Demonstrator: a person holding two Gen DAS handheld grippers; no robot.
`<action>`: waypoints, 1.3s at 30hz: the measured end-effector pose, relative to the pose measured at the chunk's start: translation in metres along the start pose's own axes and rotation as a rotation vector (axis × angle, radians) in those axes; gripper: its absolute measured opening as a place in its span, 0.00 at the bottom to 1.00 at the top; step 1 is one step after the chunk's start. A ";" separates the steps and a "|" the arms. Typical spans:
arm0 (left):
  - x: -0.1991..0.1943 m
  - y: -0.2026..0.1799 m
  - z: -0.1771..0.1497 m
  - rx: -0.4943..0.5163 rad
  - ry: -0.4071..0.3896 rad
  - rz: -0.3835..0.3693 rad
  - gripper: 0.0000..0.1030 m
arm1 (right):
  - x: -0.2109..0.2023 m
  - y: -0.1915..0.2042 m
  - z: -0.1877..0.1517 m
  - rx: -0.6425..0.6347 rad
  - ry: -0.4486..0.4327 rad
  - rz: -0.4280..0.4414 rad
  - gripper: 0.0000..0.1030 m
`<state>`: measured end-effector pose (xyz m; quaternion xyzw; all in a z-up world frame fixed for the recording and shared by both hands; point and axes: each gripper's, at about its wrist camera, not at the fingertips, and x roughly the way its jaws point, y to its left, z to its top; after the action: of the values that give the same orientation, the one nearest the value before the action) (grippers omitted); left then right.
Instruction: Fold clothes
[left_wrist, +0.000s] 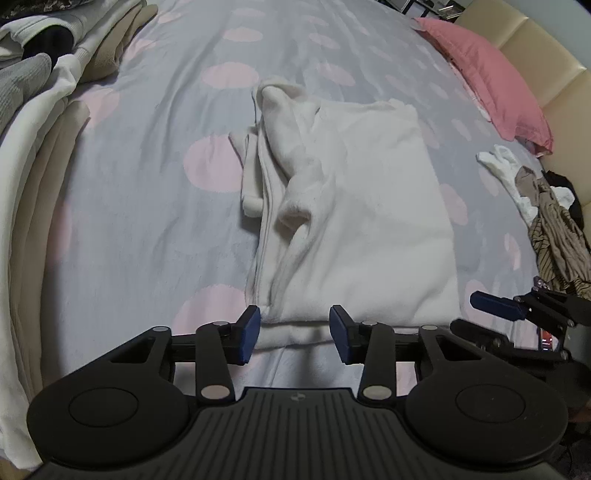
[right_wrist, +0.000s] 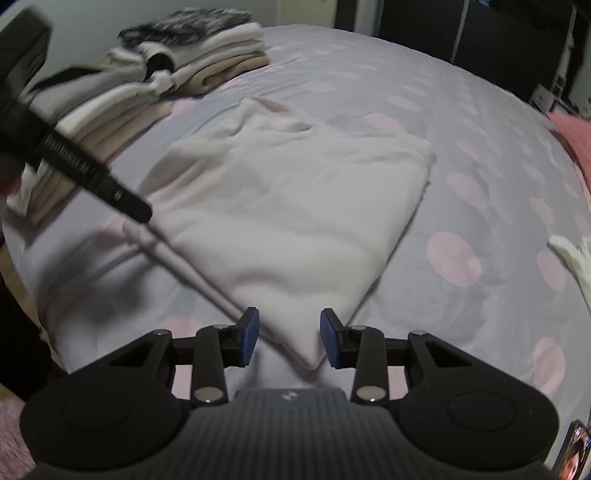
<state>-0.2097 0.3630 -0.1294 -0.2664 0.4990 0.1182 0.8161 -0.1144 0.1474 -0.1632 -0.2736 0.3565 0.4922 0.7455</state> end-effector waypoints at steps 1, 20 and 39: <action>0.001 0.001 0.000 -0.003 0.002 0.004 0.32 | 0.003 0.002 -0.002 -0.012 0.007 -0.005 0.39; -0.029 0.014 -0.012 -0.098 -0.025 -0.074 0.00 | -0.018 -0.025 -0.002 0.157 -0.013 -0.037 0.06; -0.038 -0.004 0.022 -0.047 -0.183 -0.026 0.48 | -0.025 -0.058 0.009 0.355 -0.020 0.081 0.58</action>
<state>-0.2098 0.3746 -0.0870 -0.2800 0.4161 0.1433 0.8532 -0.0649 0.1192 -0.1343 -0.1183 0.4410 0.4537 0.7653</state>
